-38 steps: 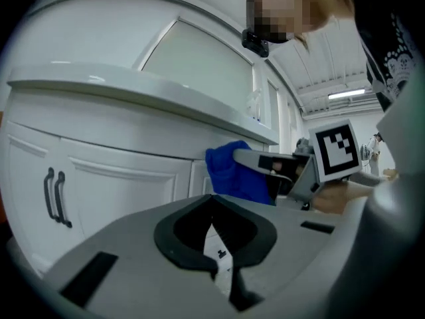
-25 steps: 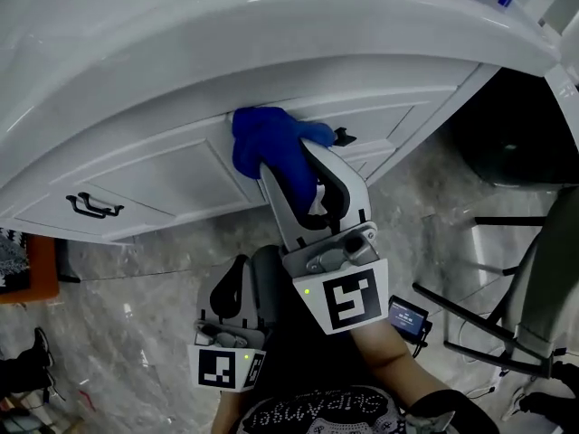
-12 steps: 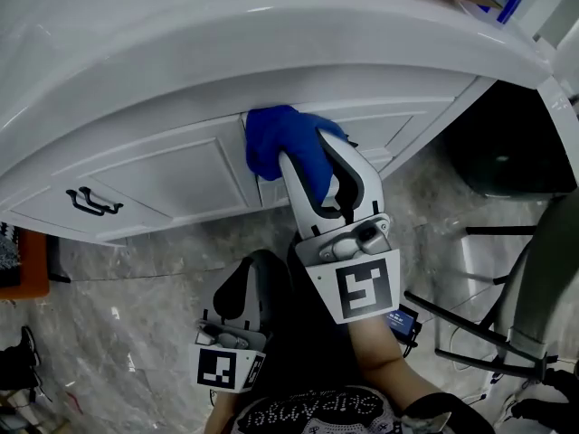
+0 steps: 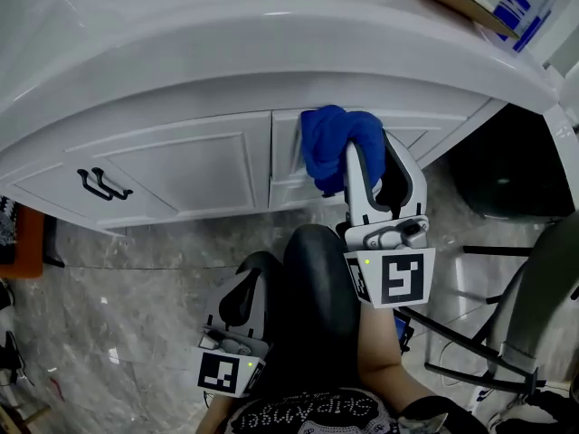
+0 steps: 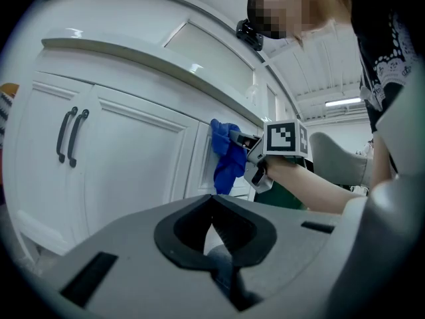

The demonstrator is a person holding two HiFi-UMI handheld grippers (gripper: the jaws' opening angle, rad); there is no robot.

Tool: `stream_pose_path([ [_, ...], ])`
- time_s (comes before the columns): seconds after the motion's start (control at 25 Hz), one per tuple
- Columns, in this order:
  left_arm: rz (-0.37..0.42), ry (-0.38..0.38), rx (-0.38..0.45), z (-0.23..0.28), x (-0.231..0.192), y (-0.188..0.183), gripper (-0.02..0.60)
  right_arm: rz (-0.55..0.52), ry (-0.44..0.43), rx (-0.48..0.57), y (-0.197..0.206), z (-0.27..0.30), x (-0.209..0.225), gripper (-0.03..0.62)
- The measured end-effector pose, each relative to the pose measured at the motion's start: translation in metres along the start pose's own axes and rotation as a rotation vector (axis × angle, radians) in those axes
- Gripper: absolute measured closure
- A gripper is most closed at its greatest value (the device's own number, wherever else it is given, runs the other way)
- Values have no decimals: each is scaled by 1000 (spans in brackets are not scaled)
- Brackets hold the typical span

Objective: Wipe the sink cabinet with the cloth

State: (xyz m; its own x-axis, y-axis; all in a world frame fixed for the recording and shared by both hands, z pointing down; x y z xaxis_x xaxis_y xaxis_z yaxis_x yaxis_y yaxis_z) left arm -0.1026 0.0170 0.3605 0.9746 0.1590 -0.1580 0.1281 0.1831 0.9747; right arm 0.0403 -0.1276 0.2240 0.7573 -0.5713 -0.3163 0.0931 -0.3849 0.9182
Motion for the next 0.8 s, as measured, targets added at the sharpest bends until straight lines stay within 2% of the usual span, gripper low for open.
stream_pose_path([
  [0.32, 30, -3, 1, 10, -1, -2, 578, 16, 88, -12, 8, -20, 30, 461],
  [0.8, -4, 1, 36, 19, 8, -13, 578, -4, 186, -39, 16, -46, 69, 461],
])
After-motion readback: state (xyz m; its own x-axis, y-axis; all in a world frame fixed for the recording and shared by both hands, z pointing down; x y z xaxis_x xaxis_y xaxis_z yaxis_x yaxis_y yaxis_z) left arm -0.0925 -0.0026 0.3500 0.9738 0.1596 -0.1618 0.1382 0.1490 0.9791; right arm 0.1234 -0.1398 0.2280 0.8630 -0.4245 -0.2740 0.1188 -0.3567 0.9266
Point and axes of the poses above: the fingertips, and each gripper's own axes: z forward along the fingers, x to its right, y out of its underside, the point moved 3 cm from there along -z, backward along the fingers, and after that the axes turned 15 degrees about -y, right-handed, at the moved point
